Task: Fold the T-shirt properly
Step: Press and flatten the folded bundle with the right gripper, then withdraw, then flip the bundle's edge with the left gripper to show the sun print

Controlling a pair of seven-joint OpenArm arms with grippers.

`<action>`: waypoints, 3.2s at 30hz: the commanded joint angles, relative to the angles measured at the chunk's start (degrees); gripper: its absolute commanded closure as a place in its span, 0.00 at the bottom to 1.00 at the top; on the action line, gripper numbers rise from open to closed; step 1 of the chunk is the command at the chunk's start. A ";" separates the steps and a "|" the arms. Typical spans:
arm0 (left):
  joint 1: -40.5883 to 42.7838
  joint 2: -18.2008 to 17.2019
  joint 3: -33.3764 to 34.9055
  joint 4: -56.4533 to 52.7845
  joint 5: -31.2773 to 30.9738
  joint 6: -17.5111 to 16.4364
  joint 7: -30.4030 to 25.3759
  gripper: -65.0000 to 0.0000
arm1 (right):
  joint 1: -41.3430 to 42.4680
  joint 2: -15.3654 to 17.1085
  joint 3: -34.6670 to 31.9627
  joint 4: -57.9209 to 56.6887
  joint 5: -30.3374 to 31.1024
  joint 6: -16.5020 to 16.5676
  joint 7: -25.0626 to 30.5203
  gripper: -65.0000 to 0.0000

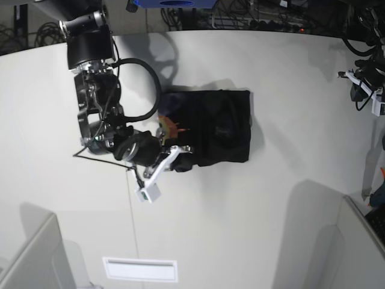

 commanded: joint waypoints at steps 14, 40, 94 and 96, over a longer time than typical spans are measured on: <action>0.00 -0.93 -0.65 0.69 -0.81 -0.40 -1.01 1.00 | -0.94 -0.60 -10.28 -11.39 -0.46 0.84 6.59 1.00; 0.09 -0.84 -0.48 2.36 -1.33 -0.49 -1.01 1.00 | 3.98 -5.35 -15.11 2.77 -0.20 -5.84 1.85 1.00; -63.12 -4.71 113.02 -22.52 0.69 13.76 -12.62 1.00 | -34.00 6.78 33.07 17.01 6.40 16.58 2.29 1.00; -63.03 -4.36 115.30 -21.29 6.31 13.76 -13.58 1.00 | -34.00 6.43 33.07 16.48 6.31 16.49 2.29 1.00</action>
